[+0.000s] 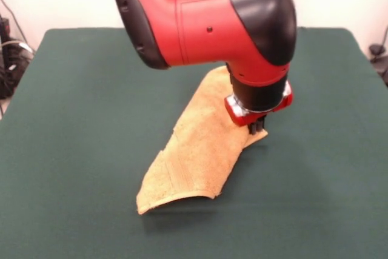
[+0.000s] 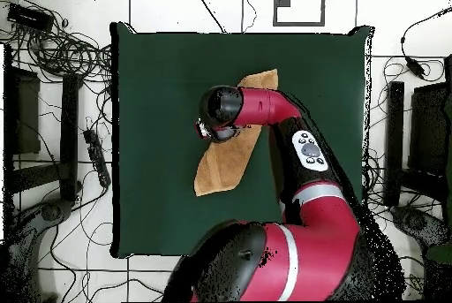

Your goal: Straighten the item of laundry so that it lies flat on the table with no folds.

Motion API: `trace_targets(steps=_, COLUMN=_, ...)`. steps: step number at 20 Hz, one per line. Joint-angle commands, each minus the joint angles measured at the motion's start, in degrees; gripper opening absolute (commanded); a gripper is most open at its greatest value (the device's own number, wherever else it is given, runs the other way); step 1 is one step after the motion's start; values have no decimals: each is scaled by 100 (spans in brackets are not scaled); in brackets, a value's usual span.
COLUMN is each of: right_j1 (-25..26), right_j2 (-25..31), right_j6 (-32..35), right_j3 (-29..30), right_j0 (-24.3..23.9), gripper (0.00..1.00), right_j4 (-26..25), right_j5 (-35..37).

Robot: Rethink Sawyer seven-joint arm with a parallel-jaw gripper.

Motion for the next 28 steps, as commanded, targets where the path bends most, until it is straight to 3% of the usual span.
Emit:
trace_targets(steps=1, right_j1=903, right_j2=1003, right_j6=-255, right_j3=579, right_j0=-755, gripper=0, right_j4=-434, right_j5=-3107)
trace_targets(steps=4, right_j1=1078, right_j2=1554, right_j6=-488, right_j3=836, right_j0=-1202, gripper=0, right_j4=-660, right_j5=-3846)
trace_targets(steps=13, right_j1=1295, right_j2=2114, right_j6=-393, right_j3=1001, right_j0=-1630, gripper=0, right_j4=-1269, right_j5=-4511)
trace_targets(steps=28, right_j1=1312, right_j2=2254, right_j6=268, right_j3=459, right_j0=-1342, gripper=0, right_j4=-1563, right_j5=-4576)
